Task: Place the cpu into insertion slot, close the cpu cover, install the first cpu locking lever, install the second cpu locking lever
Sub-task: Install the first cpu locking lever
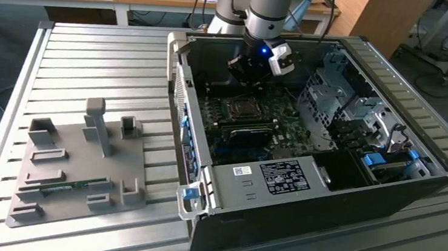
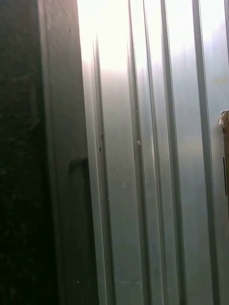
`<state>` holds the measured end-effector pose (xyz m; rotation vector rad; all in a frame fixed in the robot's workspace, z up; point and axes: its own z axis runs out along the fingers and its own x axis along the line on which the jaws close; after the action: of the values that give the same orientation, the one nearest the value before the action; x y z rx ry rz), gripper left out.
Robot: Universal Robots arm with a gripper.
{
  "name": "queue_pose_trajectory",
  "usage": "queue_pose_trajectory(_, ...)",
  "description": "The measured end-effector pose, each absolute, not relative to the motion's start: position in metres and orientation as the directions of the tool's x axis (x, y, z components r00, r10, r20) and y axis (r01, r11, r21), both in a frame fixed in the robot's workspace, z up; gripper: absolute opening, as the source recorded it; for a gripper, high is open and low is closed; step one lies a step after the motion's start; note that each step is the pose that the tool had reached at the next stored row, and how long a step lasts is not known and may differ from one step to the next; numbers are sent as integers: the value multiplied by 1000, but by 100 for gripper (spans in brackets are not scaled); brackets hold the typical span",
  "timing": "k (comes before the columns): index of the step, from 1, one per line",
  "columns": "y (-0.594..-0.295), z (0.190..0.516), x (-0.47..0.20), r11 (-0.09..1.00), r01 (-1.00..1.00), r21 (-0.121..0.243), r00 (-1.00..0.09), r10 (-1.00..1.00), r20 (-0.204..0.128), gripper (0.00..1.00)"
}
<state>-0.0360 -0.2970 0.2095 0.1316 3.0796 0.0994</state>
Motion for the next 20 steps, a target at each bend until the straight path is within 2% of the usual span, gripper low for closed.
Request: queue_pose_trajectory(20, -297, 203, -36, 986, 155, 66, -986, 159, -55, 10)
